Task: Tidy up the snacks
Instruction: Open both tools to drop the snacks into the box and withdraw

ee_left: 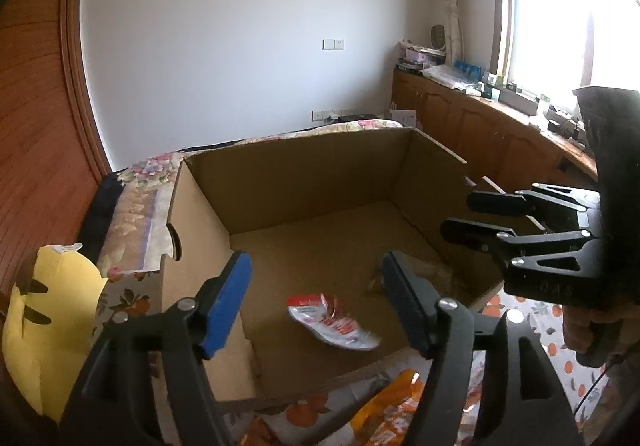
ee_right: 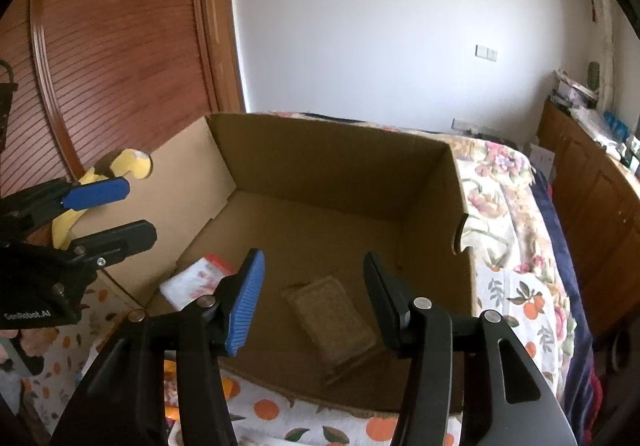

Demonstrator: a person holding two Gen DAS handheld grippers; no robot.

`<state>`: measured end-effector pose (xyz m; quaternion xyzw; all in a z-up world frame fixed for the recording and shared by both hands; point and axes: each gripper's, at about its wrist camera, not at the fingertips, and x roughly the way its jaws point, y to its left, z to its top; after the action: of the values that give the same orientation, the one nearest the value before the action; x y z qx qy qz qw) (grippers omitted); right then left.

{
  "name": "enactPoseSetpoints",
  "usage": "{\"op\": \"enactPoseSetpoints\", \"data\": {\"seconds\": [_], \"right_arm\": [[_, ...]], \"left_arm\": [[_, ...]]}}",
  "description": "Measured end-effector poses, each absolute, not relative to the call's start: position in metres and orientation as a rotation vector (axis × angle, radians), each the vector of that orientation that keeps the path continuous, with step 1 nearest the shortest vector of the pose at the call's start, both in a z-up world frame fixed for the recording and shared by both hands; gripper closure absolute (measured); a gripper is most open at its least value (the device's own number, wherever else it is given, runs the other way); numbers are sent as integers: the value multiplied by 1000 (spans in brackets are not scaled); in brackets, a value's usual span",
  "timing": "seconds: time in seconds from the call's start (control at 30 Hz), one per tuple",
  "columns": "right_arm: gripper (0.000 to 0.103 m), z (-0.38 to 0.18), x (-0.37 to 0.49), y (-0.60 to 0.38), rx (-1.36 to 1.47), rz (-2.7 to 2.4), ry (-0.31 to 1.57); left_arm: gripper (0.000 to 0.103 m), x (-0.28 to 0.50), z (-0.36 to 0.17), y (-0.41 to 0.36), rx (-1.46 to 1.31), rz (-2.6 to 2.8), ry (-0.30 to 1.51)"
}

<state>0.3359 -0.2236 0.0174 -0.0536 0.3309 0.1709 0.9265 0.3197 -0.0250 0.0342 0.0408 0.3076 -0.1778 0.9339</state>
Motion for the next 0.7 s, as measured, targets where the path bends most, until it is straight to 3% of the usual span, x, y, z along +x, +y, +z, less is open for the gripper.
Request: {"op": "enactPoseSetpoints", "data": {"seconds": [0.33, 0.7], "right_arm": [[47, 37, 270, -242, -67, 366, 657], [40, 24, 176, -267, -6, 336, 667]], "left_arm": [[30, 262, 45, -20, 64, -413, 620], [30, 188, 8, -23, 103, -457, 664]]}}
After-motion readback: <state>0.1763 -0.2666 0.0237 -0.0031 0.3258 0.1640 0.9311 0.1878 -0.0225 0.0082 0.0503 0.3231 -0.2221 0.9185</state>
